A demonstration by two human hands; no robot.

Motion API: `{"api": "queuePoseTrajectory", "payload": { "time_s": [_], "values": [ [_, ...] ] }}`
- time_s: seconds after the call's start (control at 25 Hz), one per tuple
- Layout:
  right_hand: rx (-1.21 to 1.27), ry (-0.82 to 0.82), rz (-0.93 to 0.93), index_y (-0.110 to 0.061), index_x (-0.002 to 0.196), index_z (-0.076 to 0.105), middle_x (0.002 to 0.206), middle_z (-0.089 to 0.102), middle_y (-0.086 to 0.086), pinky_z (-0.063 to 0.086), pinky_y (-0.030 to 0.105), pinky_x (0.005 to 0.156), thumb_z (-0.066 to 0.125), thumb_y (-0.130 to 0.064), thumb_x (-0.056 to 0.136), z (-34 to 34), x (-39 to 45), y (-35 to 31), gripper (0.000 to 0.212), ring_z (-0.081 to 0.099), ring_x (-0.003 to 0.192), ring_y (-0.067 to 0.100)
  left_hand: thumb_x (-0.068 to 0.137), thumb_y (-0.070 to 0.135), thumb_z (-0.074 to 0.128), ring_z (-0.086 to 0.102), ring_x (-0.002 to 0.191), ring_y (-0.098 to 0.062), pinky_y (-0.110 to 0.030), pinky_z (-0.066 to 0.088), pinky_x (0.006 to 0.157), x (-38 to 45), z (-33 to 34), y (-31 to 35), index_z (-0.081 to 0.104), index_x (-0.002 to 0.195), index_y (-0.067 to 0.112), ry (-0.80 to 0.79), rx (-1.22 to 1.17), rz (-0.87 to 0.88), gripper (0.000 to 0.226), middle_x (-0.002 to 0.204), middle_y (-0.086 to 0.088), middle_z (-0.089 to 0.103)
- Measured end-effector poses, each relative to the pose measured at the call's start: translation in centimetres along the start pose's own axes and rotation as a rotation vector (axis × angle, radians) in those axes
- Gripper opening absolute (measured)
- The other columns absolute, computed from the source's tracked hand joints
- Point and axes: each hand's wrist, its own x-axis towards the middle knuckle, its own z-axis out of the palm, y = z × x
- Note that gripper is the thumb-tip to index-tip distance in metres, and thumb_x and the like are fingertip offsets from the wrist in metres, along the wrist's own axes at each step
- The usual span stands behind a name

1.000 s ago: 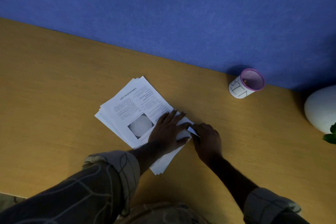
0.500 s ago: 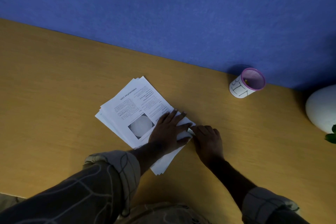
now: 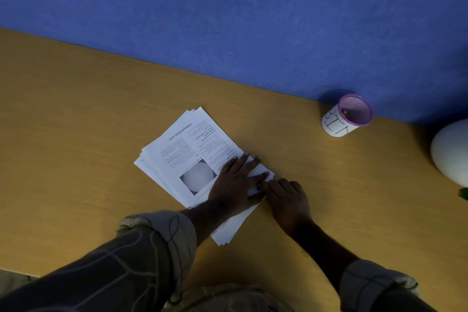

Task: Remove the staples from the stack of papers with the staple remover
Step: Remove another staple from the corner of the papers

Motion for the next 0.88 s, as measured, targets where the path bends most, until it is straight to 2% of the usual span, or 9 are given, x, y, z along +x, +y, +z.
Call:
{"api": "queuePoseTrajectory", "payload": {
  "time_s": [0.16,0.4,0.56,0.68,0.88],
  "values": [
    [0.029,-0.022,0.014,-0.011,0.111,0.069,0.103,0.069,0.006,0.051,0.037,0.070,0.078,-0.010,0.073,-0.2,0.1,0.1,0.038,0.065,0.086,0.024,0.090,0.063,0.045,0.021,0.151,-0.026,-0.046,0.018,0.121,0.0,0.0,0.0,0.050,0.140,0.038,0.009,0.010,0.005,0.056,0.160,0.001,0.034],
    [0.173,-0.052,0.212,-0.011,0.111,0.068,0.104,0.070,0.008,0.052,0.037,0.073,0.077,-0.004,0.076,-0.9,0.0,0.4,0.037,0.066,0.089,0.025,0.091,0.066,0.045,0.021,0.151,-0.024,-0.045,0.019,0.122,-0.1,0.3,-0.3,0.043,0.144,0.033,0.011,0.018,0.002,0.063,0.161,0.003,0.033],
    [0.247,-0.073,0.324,-0.013,0.116,0.067,0.111,0.070,0.007,0.052,0.039,0.082,0.071,-0.007,0.084,-1.7,-0.6,1.1,0.034,0.065,0.098,0.024,0.089,0.065,0.049,0.025,0.149,-0.022,-0.044,0.023,0.121,0.0,0.4,-0.3,0.038,0.149,0.023,0.016,0.015,-0.023,0.075,0.159,0.002,0.036],
    [0.335,-0.082,0.401,-0.016,0.121,0.066,0.115,0.069,0.005,0.052,0.042,0.087,0.066,-0.010,0.089,-2.0,-0.9,1.6,0.032,0.064,0.103,0.021,0.087,0.065,0.052,0.027,0.148,-0.021,-0.041,0.019,0.120,-0.1,0.4,-0.2,0.034,0.150,0.021,0.030,0.006,-0.032,0.079,0.158,0.002,0.038],
    [0.429,-0.100,0.410,-0.021,0.123,0.065,0.116,0.069,-0.002,0.049,0.032,0.091,0.062,-0.013,0.092,-2.3,-1.1,2.0,0.032,0.060,0.104,0.010,0.086,0.070,0.050,0.024,0.150,-0.019,-0.038,0.013,0.120,-0.1,0.4,-0.3,0.028,0.153,0.022,0.012,-0.015,-0.045,0.085,0.159,0.003,0.035]
  ]
}}
